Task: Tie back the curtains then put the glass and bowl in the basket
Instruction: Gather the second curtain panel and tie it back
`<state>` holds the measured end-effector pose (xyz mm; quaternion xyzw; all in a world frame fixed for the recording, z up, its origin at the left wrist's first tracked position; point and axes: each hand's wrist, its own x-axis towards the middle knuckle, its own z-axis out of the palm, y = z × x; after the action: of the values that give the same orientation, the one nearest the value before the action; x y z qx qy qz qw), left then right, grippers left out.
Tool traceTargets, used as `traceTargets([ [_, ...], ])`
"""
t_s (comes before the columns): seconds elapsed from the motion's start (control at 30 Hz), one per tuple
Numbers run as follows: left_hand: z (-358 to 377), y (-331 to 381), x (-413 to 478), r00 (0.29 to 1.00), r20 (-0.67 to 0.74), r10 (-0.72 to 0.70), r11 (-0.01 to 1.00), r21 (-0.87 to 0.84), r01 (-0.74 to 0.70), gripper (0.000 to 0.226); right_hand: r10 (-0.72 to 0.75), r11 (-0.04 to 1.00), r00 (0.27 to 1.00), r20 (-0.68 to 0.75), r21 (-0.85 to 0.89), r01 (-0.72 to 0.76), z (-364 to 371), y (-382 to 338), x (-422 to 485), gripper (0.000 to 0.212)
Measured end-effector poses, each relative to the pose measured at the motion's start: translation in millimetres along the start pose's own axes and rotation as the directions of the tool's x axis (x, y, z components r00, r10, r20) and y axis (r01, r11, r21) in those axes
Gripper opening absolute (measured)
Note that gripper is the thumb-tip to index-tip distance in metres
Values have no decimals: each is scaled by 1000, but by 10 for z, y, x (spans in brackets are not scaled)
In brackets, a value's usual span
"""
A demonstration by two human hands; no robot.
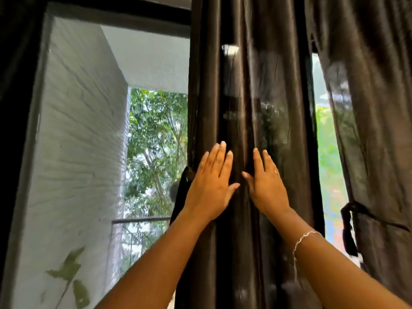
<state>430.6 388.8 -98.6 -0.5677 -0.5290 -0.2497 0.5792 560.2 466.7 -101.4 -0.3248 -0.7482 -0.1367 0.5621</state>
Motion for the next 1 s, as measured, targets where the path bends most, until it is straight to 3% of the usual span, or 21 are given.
traceTargets([
  [0.13, 9, -318, 409, 990, -111, -90, 993, -84, 81, 64, -61, 998, 996, -62, 8, 62, -117, -154, 539, 63],
  [0.27, -4, -539, 702, 961, -139, -238, 939, -287, 190, 73, -143, 989, 981, -135, 8, 145, -195, -281, 974, 59],
  [0.37, 36, -664, 901, 931, -130, -340, 886, -377, 271, 55, -190, 978, 966, -173, 50, 201, -235, -383, 1226, 58],
  [0.47, 123, -766, 1038, 892, -82, -444, 843, -376, 385, 41, -201, 955, 961, -191, 179, 236, -253, -481, 1391, 60],
  [0.63, 269, -851, 1137, 854, 4, -520, 791, -374, 484, 50, -65, 817, 990, -128, 563, 126, -198, -659, 1638, 74],
  [0.7, 276, -913, 1183, 840, 13, -542, 772, -388, 504, 53, -41, 764, 994, -98, 639, 95, -122, -726, 1756, 78],
  [0.87, 389, -1136, 1196, 862, 132, -490, 804, -314, 505, 54, -45, 796, 999, 1, 605, 35, 37, -846, 1818, 76],
  [0.93, 381, -1207, 1154, 874, 123, -469, 826, -289, 484, 58, -75, 841, 997, 0, 537, 63, 86, -900, 1781, 73],
  [1.0, 346, -1374, 1094, 890, 24, -455, 842, -312, 440, 61, -125, 873, 992, -30, 472, 124, 148, -1010, 1779, 75],
])
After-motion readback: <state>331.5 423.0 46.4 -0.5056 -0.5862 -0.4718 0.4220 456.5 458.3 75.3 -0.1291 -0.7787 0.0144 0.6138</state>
